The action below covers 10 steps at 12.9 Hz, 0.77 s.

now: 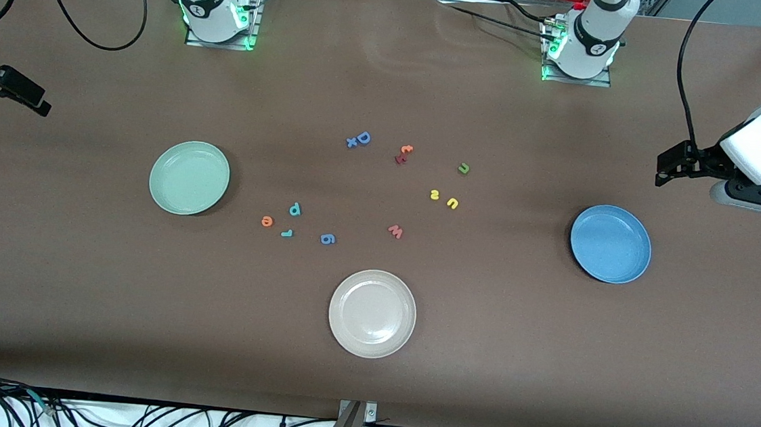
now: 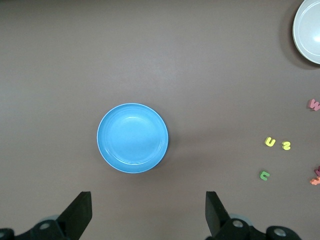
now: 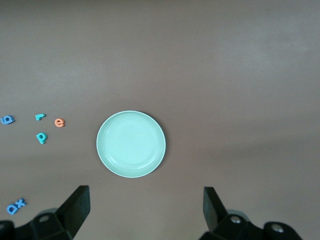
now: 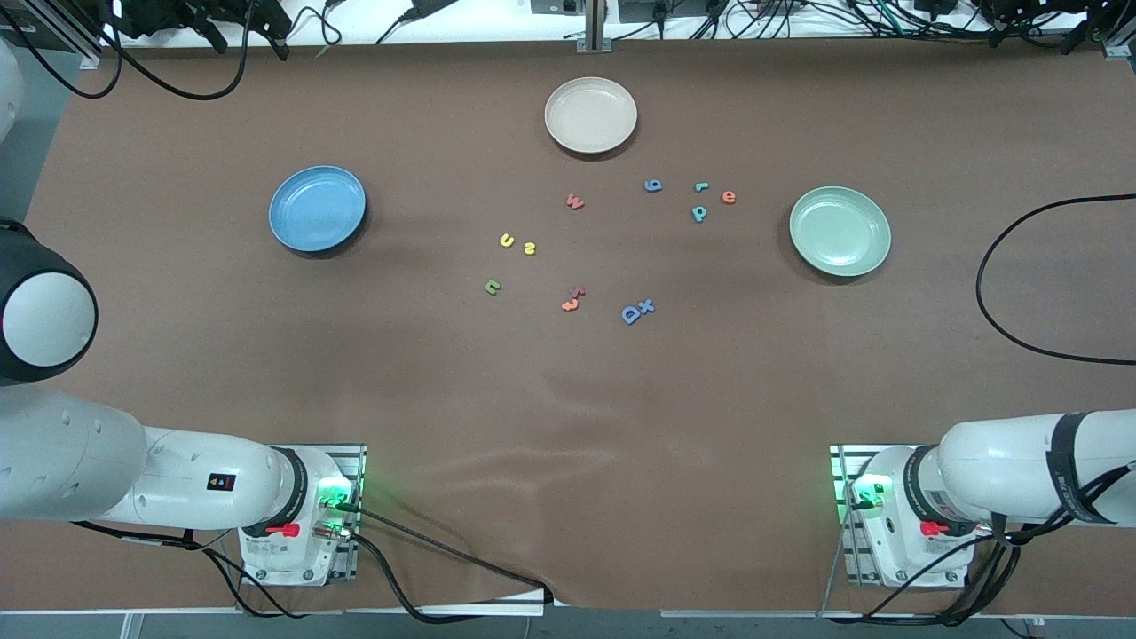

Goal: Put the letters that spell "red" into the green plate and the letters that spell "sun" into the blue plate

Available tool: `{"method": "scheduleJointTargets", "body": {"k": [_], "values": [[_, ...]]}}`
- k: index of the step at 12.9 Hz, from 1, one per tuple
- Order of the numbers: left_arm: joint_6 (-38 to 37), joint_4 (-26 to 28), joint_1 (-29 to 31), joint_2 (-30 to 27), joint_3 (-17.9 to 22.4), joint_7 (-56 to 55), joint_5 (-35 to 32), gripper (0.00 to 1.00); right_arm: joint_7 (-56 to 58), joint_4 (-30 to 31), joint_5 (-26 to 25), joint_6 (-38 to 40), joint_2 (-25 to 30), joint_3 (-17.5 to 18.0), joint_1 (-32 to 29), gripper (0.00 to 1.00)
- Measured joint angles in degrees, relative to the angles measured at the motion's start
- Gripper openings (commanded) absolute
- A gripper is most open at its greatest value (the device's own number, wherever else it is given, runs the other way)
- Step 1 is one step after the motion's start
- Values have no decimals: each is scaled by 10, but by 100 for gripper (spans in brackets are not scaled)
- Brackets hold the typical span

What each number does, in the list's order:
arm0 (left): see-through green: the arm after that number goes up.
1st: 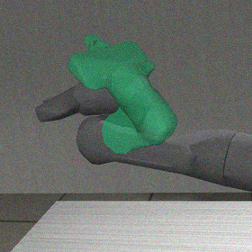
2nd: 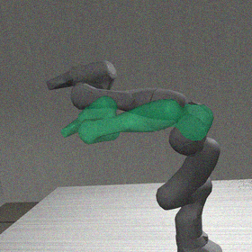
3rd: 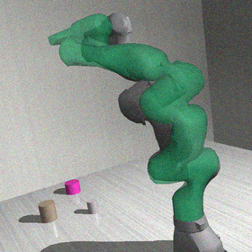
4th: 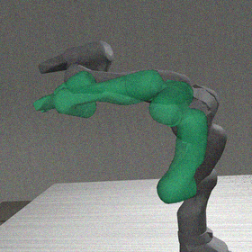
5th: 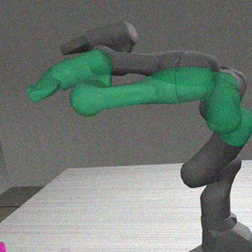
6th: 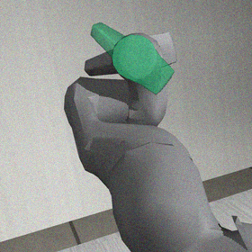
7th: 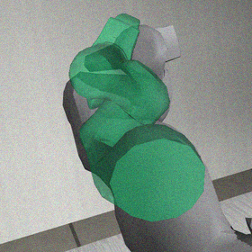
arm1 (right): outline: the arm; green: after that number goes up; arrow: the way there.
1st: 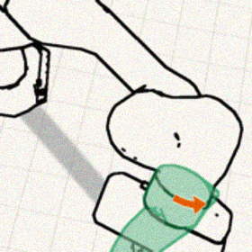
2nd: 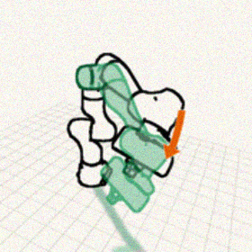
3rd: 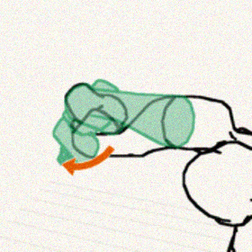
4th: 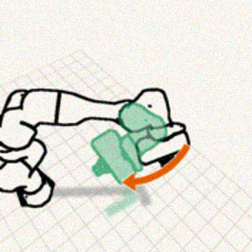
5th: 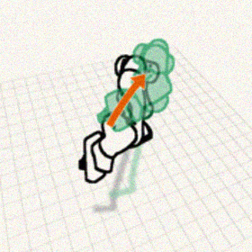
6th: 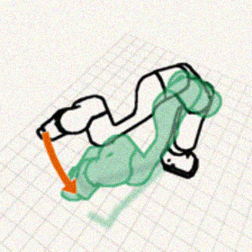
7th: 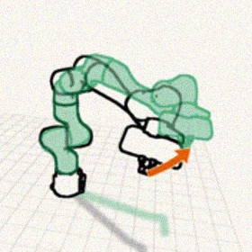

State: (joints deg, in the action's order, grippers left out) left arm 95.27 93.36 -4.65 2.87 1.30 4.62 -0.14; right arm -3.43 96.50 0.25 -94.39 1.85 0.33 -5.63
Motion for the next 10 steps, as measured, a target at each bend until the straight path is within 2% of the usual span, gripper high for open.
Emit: {"method": "scheduleJointTargets", "body": {"k": [10], "values": [[-11, 0, 0, 0, 0, 0, 0, 100, 0, 0, 0, 0, 0, 0, 0, 100]]}}
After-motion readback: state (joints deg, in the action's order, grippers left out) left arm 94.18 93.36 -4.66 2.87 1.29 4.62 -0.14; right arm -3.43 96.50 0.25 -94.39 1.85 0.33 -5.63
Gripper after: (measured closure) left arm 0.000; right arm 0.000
